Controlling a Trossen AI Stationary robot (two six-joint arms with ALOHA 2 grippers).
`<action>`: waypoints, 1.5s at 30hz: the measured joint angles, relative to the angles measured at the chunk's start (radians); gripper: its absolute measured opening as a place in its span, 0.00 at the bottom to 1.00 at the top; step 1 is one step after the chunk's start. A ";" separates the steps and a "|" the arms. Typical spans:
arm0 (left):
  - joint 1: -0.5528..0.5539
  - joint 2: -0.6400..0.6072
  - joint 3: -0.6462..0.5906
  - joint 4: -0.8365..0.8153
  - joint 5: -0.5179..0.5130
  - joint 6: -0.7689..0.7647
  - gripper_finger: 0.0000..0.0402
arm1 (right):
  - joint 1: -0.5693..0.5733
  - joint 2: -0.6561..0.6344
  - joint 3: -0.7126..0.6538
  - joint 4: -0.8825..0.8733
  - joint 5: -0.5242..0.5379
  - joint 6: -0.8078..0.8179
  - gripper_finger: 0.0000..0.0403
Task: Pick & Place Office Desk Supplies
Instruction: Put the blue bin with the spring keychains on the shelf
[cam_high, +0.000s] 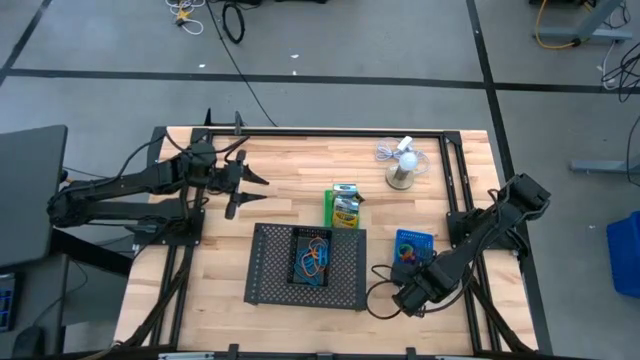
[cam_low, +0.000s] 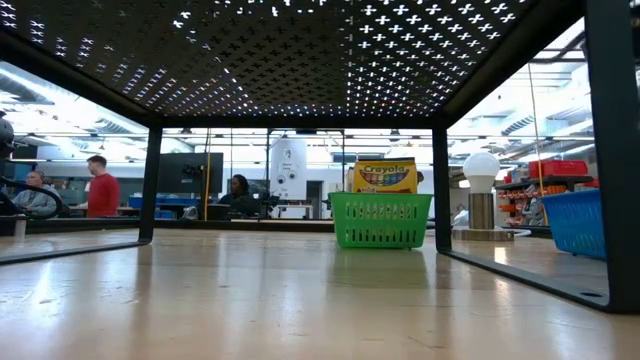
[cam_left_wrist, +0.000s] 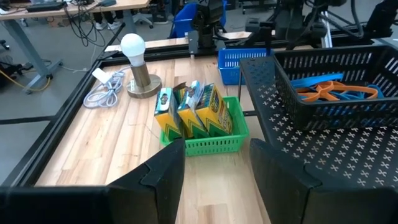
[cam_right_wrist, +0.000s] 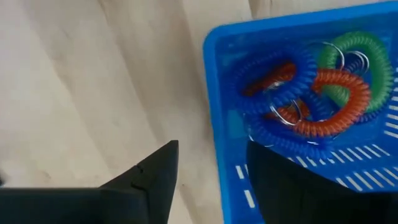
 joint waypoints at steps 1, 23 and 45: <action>0.000 0.003 0.000 0.002 0.000 0.000 0.47 | 0.000 0.000 -0.007 0.001 0.000 -0.001 0.48; 0.000 0.030 0.000 0.001 0.019 0.008 0.47 | -0.008 0.000 -0.016 0.052 0.059 -0.064 0.34; 0.000 0.030 0.000 0.001 0.018 0.004 0.47 | -0.021 0.001 -0.118 0.128 0.023 -0.029 0.01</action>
